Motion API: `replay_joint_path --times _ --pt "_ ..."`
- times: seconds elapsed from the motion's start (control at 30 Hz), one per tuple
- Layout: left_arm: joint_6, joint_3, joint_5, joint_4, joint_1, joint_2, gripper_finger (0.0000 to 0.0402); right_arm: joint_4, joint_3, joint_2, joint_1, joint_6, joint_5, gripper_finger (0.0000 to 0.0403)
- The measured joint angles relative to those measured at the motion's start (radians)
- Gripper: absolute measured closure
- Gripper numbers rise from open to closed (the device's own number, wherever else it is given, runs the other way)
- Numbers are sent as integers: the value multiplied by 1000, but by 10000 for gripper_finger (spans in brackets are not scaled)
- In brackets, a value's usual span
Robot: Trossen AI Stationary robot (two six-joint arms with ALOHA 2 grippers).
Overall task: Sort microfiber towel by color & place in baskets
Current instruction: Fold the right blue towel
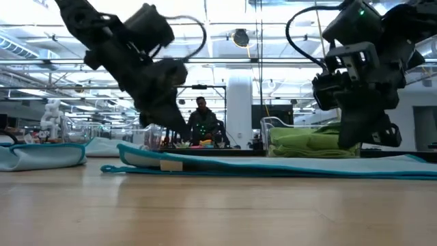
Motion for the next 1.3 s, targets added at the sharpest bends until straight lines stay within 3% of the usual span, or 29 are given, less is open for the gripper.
replay_joint_path --times 0.13,0.27,0.5,0.67,0.9,1.3 --pt "30 1 61 9 95 -16 353 1 1 -32 -6 5 -18 402" --pt "140 3 145 -14 162 -33 290 -34 1 -101 -7 17 -36 403" --pt "157 0 276 -106 270 -25 190 -102 2 -228 -8 59 -95 403" --pt "206 1 344 -35 260 -25 179 -120 2 -291 -9 108 -122 403" --pt "232 1 277 -73 241 1 178 -156 2 -317 -36 109 -122 403" --pt "252 1 269 -76 226 98 178 -148 2 -314 -74 117 -117 403"
